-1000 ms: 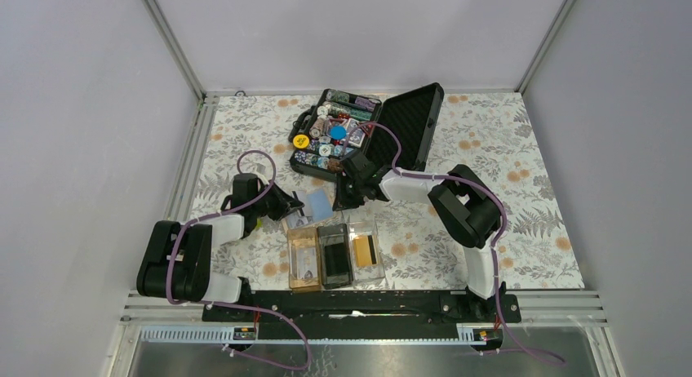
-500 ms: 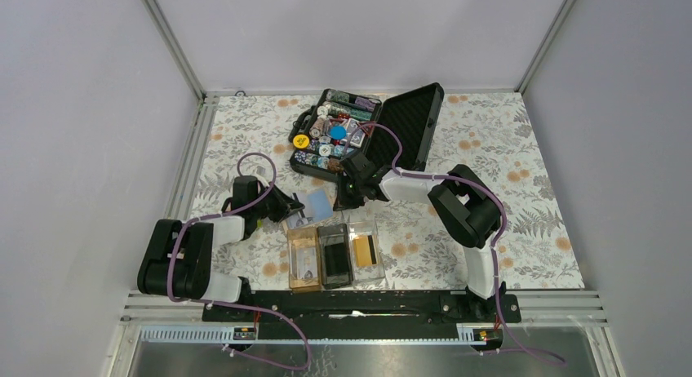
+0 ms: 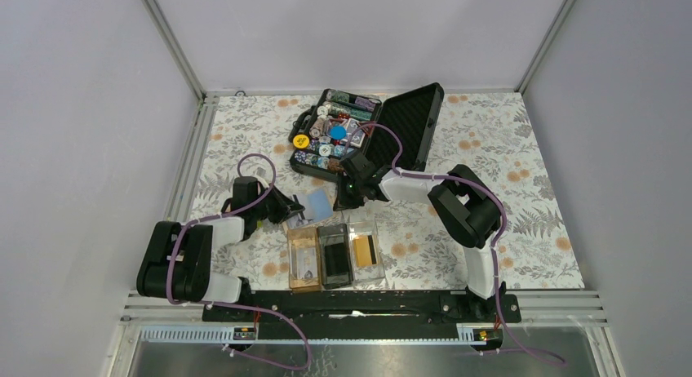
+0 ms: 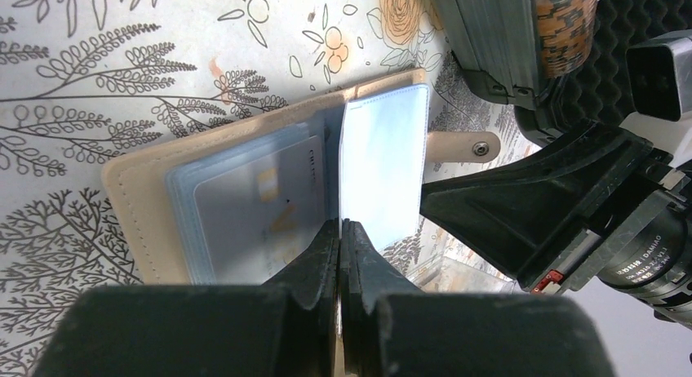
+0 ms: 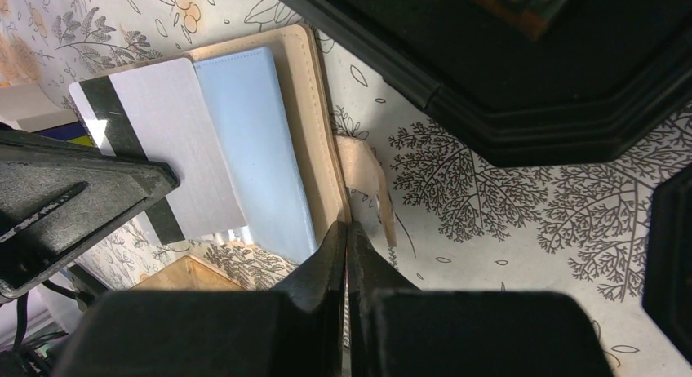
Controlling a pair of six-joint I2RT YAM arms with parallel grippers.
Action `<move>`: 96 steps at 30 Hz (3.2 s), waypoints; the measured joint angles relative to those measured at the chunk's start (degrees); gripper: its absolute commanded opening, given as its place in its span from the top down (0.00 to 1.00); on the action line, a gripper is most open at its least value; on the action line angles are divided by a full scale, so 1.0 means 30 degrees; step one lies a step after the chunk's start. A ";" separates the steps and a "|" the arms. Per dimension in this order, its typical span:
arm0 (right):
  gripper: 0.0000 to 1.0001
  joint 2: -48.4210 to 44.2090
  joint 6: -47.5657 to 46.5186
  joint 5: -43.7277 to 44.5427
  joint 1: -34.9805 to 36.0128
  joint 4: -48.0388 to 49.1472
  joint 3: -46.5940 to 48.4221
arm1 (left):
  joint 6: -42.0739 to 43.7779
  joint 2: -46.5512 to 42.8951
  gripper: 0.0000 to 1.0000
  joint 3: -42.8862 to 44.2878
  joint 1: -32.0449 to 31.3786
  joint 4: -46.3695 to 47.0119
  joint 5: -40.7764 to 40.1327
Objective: Put the credit cards into the card holder
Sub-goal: Insert the credit card into the card holder.
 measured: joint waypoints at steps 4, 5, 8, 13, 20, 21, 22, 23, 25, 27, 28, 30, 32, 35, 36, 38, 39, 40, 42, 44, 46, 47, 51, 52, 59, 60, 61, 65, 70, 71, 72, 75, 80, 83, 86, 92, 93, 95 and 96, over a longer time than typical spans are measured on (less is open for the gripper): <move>1.00 0.0000 0.0029 0.0066 0.0007 0.0000 0.0000 | -0.0087 -0.0015 1.00 -0.0036 0.0000 -0.0102 0.0000; 1.00 0.0000 0.0029 0.0066 0.0007 0.0000 0.0000 | -0.0109 -0.0015 1.00 -0.0044 0.0000 -0.0124 0.0007; 1.00 0.0000 0.0036 0.0066 0.0007 0.0000 0.0000 | -0.0153 -0.0015 1.00 -0.0131 0.0000 -0.0080 0.0015; 1.00 0.0000 0.0036 0.0087 0.0022 0.0000 0.0000 | -0.0350 -0.0015 1.00 -0.0357 0.0000 0.0364 0.0211; 1.00 0.0000 0.0036 0.0102 0.0029 0.0000 0.0000 | -0.0423 0.0131 1.00 -0.0408 0.0000 0.0991 0.0583; 1.00 0.0000 0.0036 0.0117 0.0036 0.0000 0.0007 | -0.0423 0.0248 1.00 -0.0408 0.0000 0.1115 0.0619; 1.00 0.0000 0.0036 0.0124 0.0036 0.0000 0.0007 | -0.0423 0.0357 1.00 -0.0408 0.0000 0.1209 0.0678; 1.00 0.0000 0.0036 0.0124 0.0044 0.0000 0.0007 | -0.0430 0.0539 1.00 -0.0408 0.0000 0.1355 0.0758; 1.00 0.0000 0.0036 0.0131 0.0044 -0.0029 0.0029 | -0.0444 0.0707 1.00 -0.0408 0.0015 0.1494 0.0882; 1.00 0.0000 0.0036 0.0146 0.0044 -0.0124 0.0073 | -0.0444 0.0852 1.00 -0.0408 0.0022 0.1727 0.1027; 1.00 0.0015 0.0036 0.0160 0.0044 -0.0153 0.0095 | -0.0444 0.0903 1.00 -0.0408 0.0022 0.1807 0.1071; 1.00 0.0022 0.0036 0.0197 0.0051 -0.0182 0.0109 | -0.0452 0.1020 1.00 -0.0408 0.0022 0.1931 0.1188; 1.00 0.0022 0.0029 0.0226 0.0073 -0.0204 0.0124 | -0.0474 0.1137 1.00 -0.0408 0.0022 0.2076 0.1290; 1.00 0.0044 0.0029 0.0262 0.0080 -0.0321 0.0204 | -0.0481 0.1268 1.00 -0.0408 0.0022 0.2215 0.1392; 1.00 0.0058 0.0029 0.0262 0.0087 -0.0372 0.0233 | -0.0474 0.1275 1.00 -0.0408 0.0022 0.2200 0.1392; 1.00 0.0066 0.0029 0.0277 0.0087 -0.0415 0.0262 | -0.0415 0.1275 1.00 -0.0372 0.0022 0.2120 0.1384; 1.00 0.0080 0.0029 0.0277 0.0087 -0.0444 0.0291 | -0.0372 0.1275 0.97 -0.0342 0.0022 0.2033 0.1377; 1.00 0.0095 0.0029 0.0277 0.0087 -0.0495 0.0328 | -0.0321 0.1275 0.90 -0.0262 0.0022 0.1872 0.1355; 1.00 0.0102 0.0022 0.0284 0.0087 -0.0539 0.0357 | -0.0131 0.1275 0.82 -0.0095 0.0022 0.1545 0.1304; 1.00 0.0102 0.0022 0.0284 0.0087 -0.0554 0.0364 | 0.0175 0.1275 0.74 0.0204 0.0015 0.0780 0.1020; 1.00 0.0124 0.0022 0.0291 0.0095 -0.0546 0.0386 | 0.0415 0.1260 0.67 0.0466 0.0015 0.0051 0.0816; 1.00 0.0131 0.0022 0.0291 0.0095 -0.0532 0.0401 | 0.0517 0.1246 0.65 0.0619 0.0000 -0.0240 0.0772; 1.00 0.0138 0.0022 0.0299 0.0109 -0.0525 0.0408 | 0.1100 0.0663 0.56 0.1370 -0.0073 -0.1661 0.0095; 1.00 0.0138 0.0022 0.0299 0.0109 -0.0532 0.0408 | 0.1275 0.0459 0.54 0.1501 -0.0073 -0.2018 -0.0189; 1.00 0.0138 0.0015 0.0313 0.0117 -0.0532 0.0408 | 0.2047 -0.0226 0.52 0.1909 -0.0080 -0.3388 -0.1137; 1.00 0.0138 0.0015 0.0321 0.0124 -0.0525 0.0408 | 0.2076 -0.0226 0.52 0.1931 -0.0080 -0.3424 -0.1129; 1.00 0.0138 0.0015 0.0328 0.0124 -0.0525 0.0408 | 0.2091 -0.0219 0.52 0.1989 -0.0080 -0.3519 -0.1137; 1.00 0.0138 0.0015 0.0423 0.0168 -0.0532 0.0408 | 0.2171 -0.0073 0.53 0.2186 -0.0284 -0.3723 -0.1173; 1.00 0.0138 0.0015 0.0495 0.0204 -0.0546 0.0430 | 0.2171 0.0342 0.53 0.2659 -0.1173 -0.3912 -0.1683; 1.00 0.0138 0.0007 0.0503 0.0211 -0.0546 0.0430 | 0.2171 0.0430 0.53 0.2798 -0.1399 -0.4029 -0.1865; 1.00 0.0138 0.0007 0.0510 0.0211 -0.0546 0.0430 | 0.2178 0.0510 0.53 0.2907 -0.1530 -0.4131 -0.1989; 1.00 0.0138 0.0007 0.0561 0.0219 -0.0554 0.0430 | 0.2237 0.0772 0.52 0.3373 -0.1960 -0.4626 -0.2433; 1.00 0.0138 0.0007 0.0576 0.0240 -0.0510 0.0430 | 0.2492 0.1100 0.45 0.3942 -0.2368 -0.5275 -0.2798; 1.00 0.0138 0.0007 0.0612 0.0270 -0.0503 0.0430 | 0.2565 0.1115 0.37 0.4240 -0.2521 -0.5654 -0.2834; 1.00 0.0138 0.0015 0.0612 0.0321 -0.0466 0.0430 | 0.2681 0.1086 0.32 0.4546 -0.2616 -0.6142 -0.2914; 1.00 0.0138 0.0015 0.0605 0.0568 -0.0379 0.0430 | 0.2951 0.0736 0.28 0.4794 -0.2681 -0.7206 -0.3096; 1.00 0.0138 0.0015 0.0605 0.0597 -0.0379 0.0430 | 0.2958 0.0729 0.28 0.4830 -0.2703 -0.7315 -0.3126; 1.00 0.0138 0.0007 0.0612 0.0605 -0.0379 0.0430 | 0.2965 0.0729 0.29 0.4896 -0.2769 -0.7402 -0.3169; 1.00 0.0138 0.0007 0.0612 0.0605 -0.0379 0.0430 | 0.2994 0.0729 0.29 0.4896 -0.2812 -0.7410 -0.3206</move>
